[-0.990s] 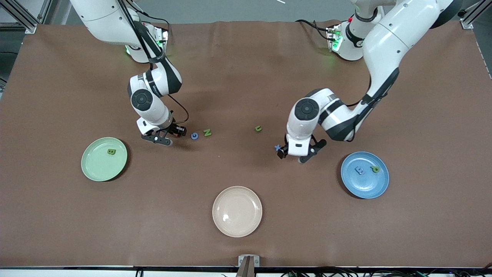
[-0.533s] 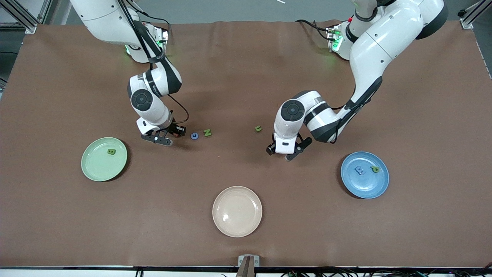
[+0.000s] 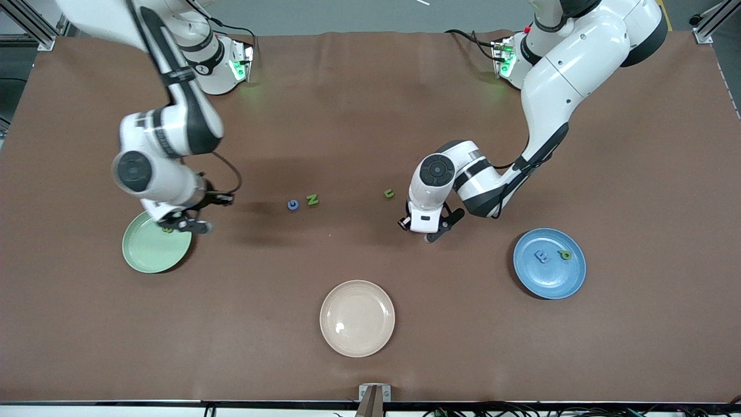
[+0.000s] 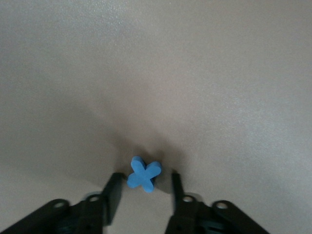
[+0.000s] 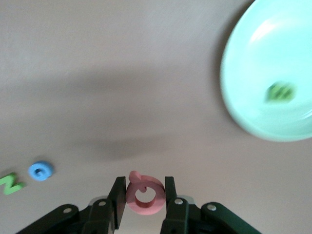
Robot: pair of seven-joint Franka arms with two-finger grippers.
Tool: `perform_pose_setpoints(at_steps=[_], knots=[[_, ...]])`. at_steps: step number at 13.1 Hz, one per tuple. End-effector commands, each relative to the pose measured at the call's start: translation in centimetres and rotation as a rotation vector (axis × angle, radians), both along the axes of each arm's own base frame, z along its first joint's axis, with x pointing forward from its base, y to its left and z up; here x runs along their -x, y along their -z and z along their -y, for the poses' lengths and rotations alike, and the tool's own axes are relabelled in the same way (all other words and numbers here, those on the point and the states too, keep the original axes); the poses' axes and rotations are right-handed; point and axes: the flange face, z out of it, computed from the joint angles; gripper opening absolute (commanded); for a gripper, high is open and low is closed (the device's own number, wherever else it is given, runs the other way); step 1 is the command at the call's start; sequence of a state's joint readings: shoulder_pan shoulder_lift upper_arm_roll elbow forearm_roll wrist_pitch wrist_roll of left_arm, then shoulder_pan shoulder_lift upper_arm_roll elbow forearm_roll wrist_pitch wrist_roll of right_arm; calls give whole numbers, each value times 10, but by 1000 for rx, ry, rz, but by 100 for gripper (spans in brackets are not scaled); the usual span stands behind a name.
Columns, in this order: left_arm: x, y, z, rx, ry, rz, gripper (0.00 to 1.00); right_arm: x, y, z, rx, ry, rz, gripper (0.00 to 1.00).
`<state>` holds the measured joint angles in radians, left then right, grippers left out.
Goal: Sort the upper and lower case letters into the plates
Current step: 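Grasp the red a with the right gripper while the left gripper grasps x, then drop the blue x on the blue plate while the right gripper places a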
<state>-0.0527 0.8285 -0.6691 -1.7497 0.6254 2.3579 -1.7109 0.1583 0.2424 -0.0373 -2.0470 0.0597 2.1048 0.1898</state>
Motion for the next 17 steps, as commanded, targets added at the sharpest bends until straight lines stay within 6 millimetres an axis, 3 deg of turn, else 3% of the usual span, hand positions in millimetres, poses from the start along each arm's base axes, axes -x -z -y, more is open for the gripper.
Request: perform_pose_setpoints(at_steps=[1, 3, 6, 8, 10, 12, 17], knots=[[-10, -2, -6, -10, -19, 21, 14, -26, 1, 74, -1, -101, 21, 22], [-19, -13, -16, -15, -34, 39, 7, -46, 16, 130, -16, -171, 31, 22], [-50, -57, -56, -57, -74, 90, 3, -55, 56, 179, -24, -245, 84, 22], [-75, -76, -107, -87, -22, 113, 3, -48, 94, 205, -40, -290, 75, 22], [-89, -85, -156, -131, 35, 105, 3, -44, 109, 215, -47, -301, 70, 22], [-103, -83, -216, -169, 130, 63, 3, -39, 117, 216, -53, -298, 55, 23], [-119, -74, -331, -175, 254, -6, 4, -37, 119, 215, -56, -296, 49, 27]])
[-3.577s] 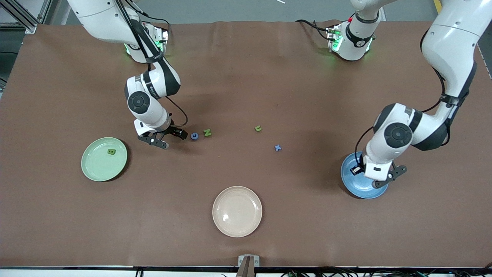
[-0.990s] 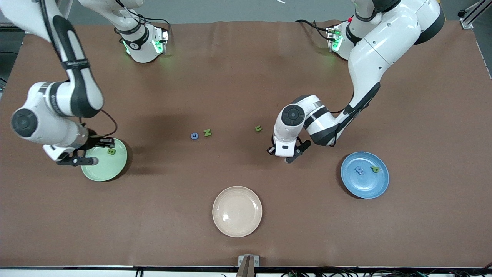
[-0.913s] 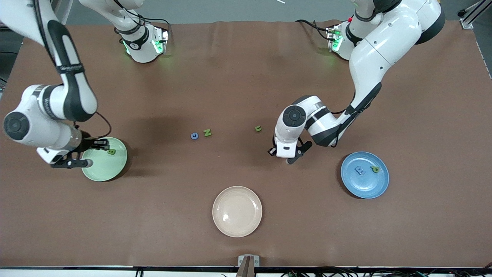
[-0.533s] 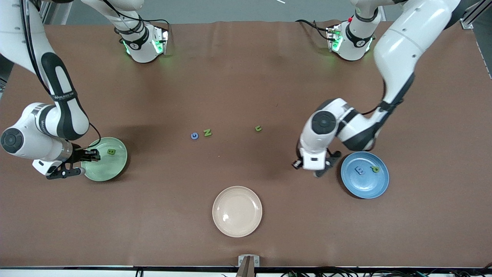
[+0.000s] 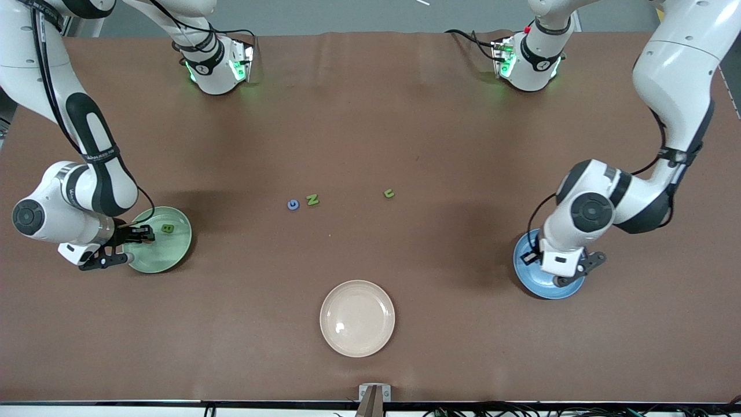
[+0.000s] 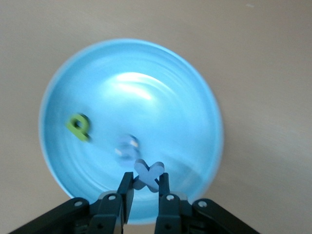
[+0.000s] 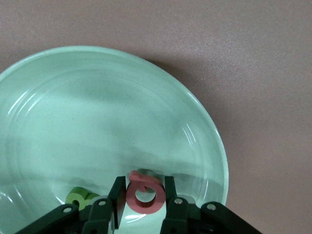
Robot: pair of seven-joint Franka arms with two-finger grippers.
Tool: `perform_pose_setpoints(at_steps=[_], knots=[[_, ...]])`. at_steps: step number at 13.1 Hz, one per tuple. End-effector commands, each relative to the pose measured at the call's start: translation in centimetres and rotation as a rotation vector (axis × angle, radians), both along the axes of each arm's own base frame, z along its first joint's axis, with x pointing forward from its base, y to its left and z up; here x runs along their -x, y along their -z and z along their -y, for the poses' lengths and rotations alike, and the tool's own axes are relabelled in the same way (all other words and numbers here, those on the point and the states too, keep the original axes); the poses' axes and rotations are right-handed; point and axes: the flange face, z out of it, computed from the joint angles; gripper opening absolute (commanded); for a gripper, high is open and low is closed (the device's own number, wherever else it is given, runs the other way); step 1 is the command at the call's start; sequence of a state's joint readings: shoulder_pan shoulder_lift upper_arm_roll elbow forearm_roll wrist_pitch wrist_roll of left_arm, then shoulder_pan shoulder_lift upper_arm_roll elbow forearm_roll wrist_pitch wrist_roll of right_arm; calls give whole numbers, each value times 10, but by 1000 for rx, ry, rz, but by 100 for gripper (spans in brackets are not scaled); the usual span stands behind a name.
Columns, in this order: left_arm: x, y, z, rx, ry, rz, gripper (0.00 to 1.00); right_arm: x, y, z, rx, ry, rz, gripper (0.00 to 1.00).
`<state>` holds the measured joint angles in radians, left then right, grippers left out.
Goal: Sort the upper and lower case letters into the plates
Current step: 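Drop the blue x on the blue plate while the right gripper places a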
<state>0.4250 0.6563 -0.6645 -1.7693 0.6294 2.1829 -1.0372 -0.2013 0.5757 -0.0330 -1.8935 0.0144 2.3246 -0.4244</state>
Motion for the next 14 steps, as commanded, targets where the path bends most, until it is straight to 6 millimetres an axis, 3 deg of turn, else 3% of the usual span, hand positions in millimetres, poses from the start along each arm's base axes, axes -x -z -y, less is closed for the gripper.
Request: perform_pose_setpoints(at_steps=[1, 2, 3, 5, 7, 9, 10, 11, 12, 14], knots=[[0, -2, -47, -10, 73, -16, 6, 1, -4, 0, -3, -14, -4, 43], [-3, 4, -65, 3, 73, -21, 6, 0, -6, -1, -3, -16, -4, 94], [-5, 8, -82, 18, 72, -12, 8, -2, -16, -5, -1, -13, 2, 100], [-7, 12, -86, 27, 89, -6, 14, -3, -61, -20, -3, 24, -24, 100], [-10, 12, -82, 32, 90, 0, 16, 0, -114, -68, 17, 94, -53, 100], [-11, 19, -78, 46, 100, 1, 21, 8, -150, -111, 32, 129, -84, 100], [-14, 18, -78, 50, 98, 9, 31, 11, -159, -137, 42, 153, -91, 100], [-14, 17, -76, 51, 96, 10, 72, 14, -163, -159, 62, 212, -105, 100], [-14, 16, -70, 54, 90, 12, 100, 18, -163, -189, 82, 259, -115, 100], [-11, 12, -50, 57, 105, 6, 100, 32, -163, -240, 117, 319, -115, 100]])
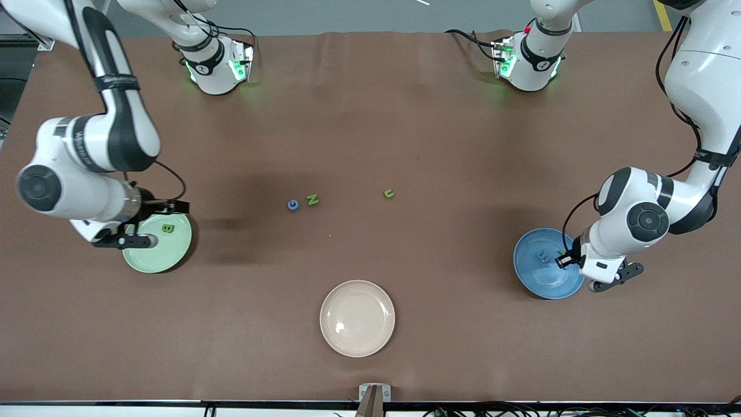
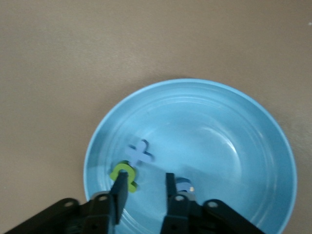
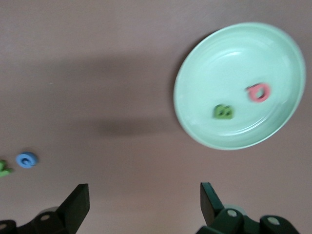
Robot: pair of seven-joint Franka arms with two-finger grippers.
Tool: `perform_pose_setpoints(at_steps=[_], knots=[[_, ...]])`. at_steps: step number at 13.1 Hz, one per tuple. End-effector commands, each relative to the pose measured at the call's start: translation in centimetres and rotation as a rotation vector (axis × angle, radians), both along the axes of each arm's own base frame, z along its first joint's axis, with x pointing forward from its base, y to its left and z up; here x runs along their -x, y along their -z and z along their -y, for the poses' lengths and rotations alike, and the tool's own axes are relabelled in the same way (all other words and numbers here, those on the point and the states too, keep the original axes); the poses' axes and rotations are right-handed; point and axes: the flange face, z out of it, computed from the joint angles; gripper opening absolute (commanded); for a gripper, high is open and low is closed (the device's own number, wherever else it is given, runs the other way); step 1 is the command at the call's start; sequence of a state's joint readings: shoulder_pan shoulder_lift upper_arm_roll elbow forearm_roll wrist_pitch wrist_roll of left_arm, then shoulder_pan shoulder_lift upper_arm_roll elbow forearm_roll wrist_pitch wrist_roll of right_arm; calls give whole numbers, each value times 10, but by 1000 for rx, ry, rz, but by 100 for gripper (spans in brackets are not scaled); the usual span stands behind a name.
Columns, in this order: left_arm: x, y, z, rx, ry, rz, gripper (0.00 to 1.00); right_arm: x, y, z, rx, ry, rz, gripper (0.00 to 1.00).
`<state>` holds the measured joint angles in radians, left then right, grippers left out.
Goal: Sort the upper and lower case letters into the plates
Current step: 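Drop the blue x on the blue plate while the right gripper places a, then reach the left gripper to green n while the right gripper reaches blue G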
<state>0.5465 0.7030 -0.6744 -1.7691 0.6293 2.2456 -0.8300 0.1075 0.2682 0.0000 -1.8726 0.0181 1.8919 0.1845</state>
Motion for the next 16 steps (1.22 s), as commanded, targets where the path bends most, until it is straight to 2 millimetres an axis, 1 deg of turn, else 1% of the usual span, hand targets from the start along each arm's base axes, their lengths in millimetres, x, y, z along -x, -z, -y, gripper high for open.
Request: perform_pose_setpoints(at_steps=[1, 2, 3, 5, 6, 7, 8, 10, 11, 12, 13, 16], knots=[[1, -8, 32, 8, 5, 8, 100, 23, 4, -60, 35, 92, -7, 100], [7, -7, 49, 18, -9, 1, 100, 30, 9, -86, 17, 141, -13, 100], [15, -7, 75, 31, -32, -4, 100, 34, 12, -102, 10, 155, 0, 100], [36, 5, 113, 25, -70, -31, 100, 50, 27, -143, 22, 191, 43, 100], [48, 8, 140, 28, -71, -42, 100, 59, 38, -155, 24, 203, 60, 100], [58, 8, 165, 28, -100, -44, 100, 66, 47, -165, 21, 196, 76, 100], [67, 9, 189, 24, -118, -42, 100, 73, 58, -166, 18, 204, 92, 100], [87, 10, 240, 25, -144, -35, 100, 88, 77, -177, 9, 210, 130, 100], [104, 11, 273, 24, -144, -29, 100, 94, 85, -180, 3, 227, 152, 100], [116, 11, 297, 28, -157, -25, 100, 100, 88, -189, -5, 233, 172, 100], [126, 10, 318, 45, -176, -14, 99, 103, 92, -197, -9, 249, 187, 100], [160, 16, 371, 81, -182, -7, 97, 105, 110, -203, -4, 268, 191, 100]])
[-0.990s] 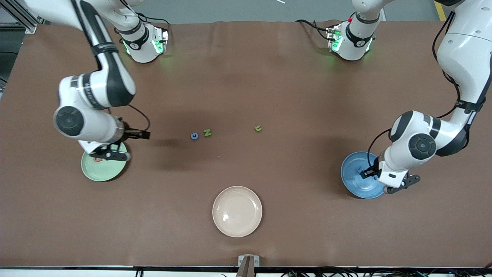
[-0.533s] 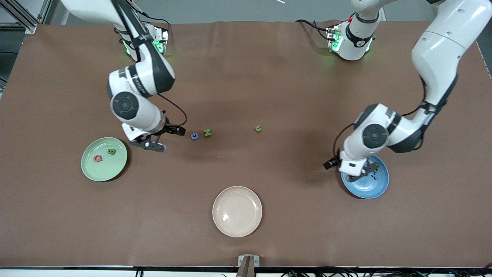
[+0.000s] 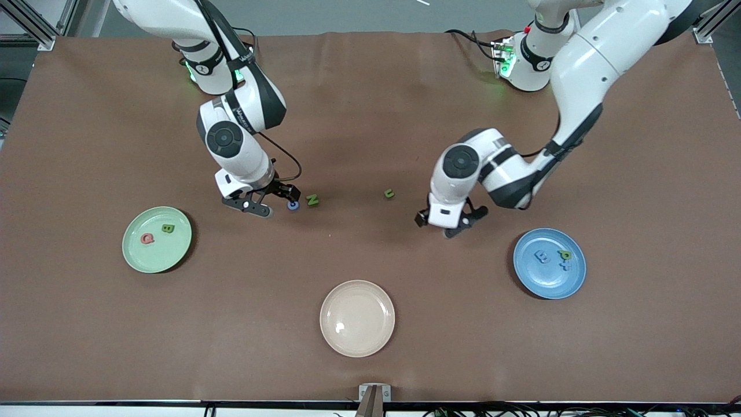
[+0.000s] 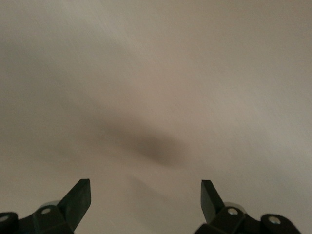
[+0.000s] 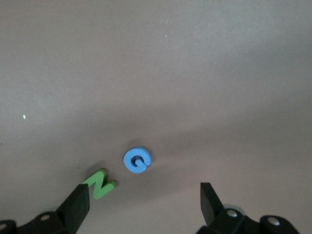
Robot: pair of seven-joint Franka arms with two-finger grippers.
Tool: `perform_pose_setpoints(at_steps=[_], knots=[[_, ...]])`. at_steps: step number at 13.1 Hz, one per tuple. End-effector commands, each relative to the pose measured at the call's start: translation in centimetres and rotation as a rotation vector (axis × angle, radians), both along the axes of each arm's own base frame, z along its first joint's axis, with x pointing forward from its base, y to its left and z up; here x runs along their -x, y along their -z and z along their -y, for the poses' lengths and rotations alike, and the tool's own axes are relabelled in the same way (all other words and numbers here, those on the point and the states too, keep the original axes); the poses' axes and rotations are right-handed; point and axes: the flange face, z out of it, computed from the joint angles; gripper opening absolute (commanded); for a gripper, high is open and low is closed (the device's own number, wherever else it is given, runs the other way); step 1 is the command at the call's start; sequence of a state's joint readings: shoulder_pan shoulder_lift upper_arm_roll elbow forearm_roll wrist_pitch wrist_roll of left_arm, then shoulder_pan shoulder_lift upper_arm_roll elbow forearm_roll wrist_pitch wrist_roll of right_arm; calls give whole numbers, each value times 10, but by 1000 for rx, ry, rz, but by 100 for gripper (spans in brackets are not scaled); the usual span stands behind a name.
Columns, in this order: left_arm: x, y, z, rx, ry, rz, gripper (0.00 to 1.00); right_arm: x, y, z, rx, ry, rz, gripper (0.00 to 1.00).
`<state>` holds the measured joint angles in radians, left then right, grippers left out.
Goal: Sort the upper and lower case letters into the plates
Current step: 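Reach the left gripper to green n while the right gripper reaches blue G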
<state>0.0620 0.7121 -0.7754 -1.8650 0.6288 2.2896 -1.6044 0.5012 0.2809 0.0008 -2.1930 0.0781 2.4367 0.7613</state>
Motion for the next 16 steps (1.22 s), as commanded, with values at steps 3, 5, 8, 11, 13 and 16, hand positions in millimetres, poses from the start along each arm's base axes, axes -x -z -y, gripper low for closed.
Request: perform_pose_setpoints(at_steps=[3, 5, 8, 11, 13, 16], knots=[[35, 18, 55, 45, -44, 26, 95, 3, 29, -1, -2, 35, -2, 100], [50, 28, 73, 27, -30, 27, 90, 5, 39, -2, 7, 46, -14, 100], [57, 37, 84, 26, -23, 15, 84, 13, 51, -11, 19, 40, -31, 93], [60, 42, 92, 30, -36, 6, 79, 14, 71, -16, 13, 32, -10, 87], [61, 45, 96, 36, -48, 0, 73, 14, 79, -17, 10, 30, -1, 83], [61, 45, 97, 36, -65, -4, 51, 14, 79, -17, 10, 30, -1, 71]])
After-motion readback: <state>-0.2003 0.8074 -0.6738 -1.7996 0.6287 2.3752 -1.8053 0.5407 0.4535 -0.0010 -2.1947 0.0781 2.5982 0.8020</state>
